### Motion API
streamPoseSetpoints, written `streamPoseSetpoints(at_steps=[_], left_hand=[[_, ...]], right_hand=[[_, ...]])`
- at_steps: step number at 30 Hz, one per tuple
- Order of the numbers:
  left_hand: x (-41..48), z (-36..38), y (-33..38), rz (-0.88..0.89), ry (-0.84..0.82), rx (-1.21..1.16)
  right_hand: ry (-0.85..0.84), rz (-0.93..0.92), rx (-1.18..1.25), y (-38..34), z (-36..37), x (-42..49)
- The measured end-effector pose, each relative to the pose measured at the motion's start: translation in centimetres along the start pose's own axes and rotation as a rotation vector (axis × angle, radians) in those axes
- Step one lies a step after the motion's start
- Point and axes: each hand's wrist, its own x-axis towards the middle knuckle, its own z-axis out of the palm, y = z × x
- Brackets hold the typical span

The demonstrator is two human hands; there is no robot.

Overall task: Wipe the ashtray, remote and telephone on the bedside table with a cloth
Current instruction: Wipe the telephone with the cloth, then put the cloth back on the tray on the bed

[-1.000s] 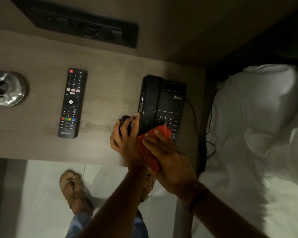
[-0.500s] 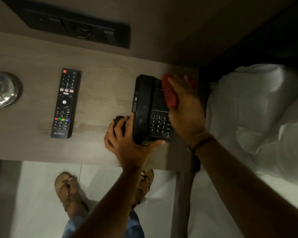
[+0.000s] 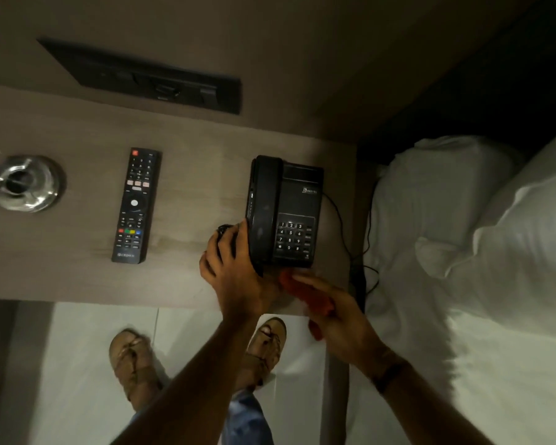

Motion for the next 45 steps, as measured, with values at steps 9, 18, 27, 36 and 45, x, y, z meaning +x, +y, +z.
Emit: streamPoseSetpoints(at_steps=[9, 18, 27, 36, 45], left_hand=[[-5.5, -18.9, 3.4, -0.319, -0.264, -0.836], [-8.8, -42.2, -4.7, -0.623, -0.083, -1.15], [-10.0, -57.7, -23.1, -0.82, 0.304, -1.001], [-7.7, -67.0, -44.5, -1.13, 0.46, -0.866], [-2.1, -64.3, -55.1, -1.303, 0.28, -0.648]], right_hand=[[-0.043, 0.407, 0.815, -14.7, 1.1, -6.5], [-0.271, 0.482, 0.696, -30.6, 18.1, -4.9], [-0.439, 0.104, -0.027, -39.9, 43.6, -1.8], [-0.567, -0.224, -0.552, -46.5, 71.5, 2.7], [-0.386, -0.428, -1.121, -44.0, 82.3, 6.9]])
